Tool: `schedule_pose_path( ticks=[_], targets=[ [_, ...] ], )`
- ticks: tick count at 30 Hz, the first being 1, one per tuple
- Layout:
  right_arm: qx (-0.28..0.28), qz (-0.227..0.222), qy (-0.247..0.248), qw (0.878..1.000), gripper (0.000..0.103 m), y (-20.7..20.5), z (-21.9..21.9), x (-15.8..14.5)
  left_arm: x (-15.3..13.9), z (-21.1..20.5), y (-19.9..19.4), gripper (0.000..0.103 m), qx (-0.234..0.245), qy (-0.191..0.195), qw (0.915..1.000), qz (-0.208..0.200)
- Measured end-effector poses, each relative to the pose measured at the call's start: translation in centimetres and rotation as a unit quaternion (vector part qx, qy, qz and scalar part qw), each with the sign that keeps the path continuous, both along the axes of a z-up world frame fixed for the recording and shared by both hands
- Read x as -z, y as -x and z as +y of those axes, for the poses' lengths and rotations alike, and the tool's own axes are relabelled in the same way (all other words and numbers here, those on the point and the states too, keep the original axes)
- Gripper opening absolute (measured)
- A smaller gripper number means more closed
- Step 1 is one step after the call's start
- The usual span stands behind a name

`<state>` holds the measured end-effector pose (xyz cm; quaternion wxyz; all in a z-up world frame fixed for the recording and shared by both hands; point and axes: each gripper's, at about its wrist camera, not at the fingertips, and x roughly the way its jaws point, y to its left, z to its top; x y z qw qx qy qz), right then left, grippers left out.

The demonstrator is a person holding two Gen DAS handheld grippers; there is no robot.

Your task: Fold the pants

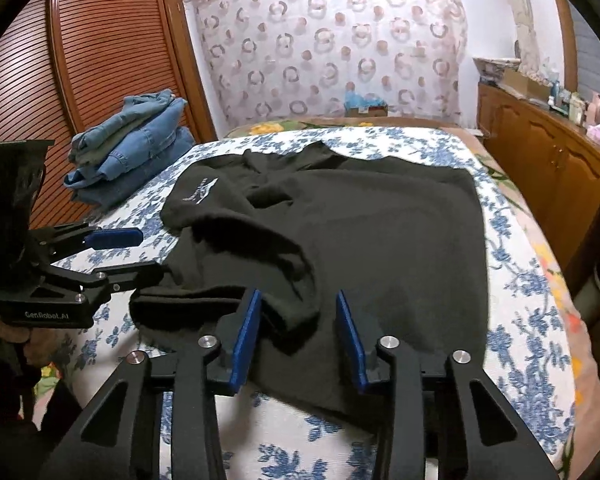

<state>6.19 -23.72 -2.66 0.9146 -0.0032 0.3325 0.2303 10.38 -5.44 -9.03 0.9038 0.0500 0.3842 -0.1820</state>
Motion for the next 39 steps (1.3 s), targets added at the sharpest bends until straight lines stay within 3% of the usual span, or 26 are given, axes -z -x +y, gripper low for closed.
schedule_pose_path(
  ticks=[4,8,12,31,34,39],
  targets=[
    [-0.010,0.018,-0.003,1.000,0.030,-0.4,0.6,0.5,-0.3,0.4,0.4,0.070,-0.003,0.005,1.0000,-0.004],
    [-0.017,0.012,-0.005,1.000,0.009,-0.4,0.9,0.5,-0.3,0.5,0.3,0.070,-0.005,0.005,1.0000,-0.002],
    [-0.022,-0.007,-0.004,1.000,0.005,0.1,0.7,-0.3,-0.8,0.7,0.3,0.070,-0.008,0.013,0.9998,-0.010],
    [0.033,-0.097,0.013,0.995,0.003,5.3,-5.9,-4.9,-1.6,-1.8,0.0,0.070,0.015,0.017,0.9995,-0.020],
    [0.039,-0.096,0.021,0.994,0.003,6.5,-6.5,-4.7,-1.7,-2.2,-0.1,0.071,0.019,0.017,0.9995,-0.020],
    [0.044,-0.059,0.037,0.997,0.003,7.4,-6.4,-2.0,-1.6,-3.1,-0.4,0.071,0.025,0.016,0.9994,-0.019]
  ],
)
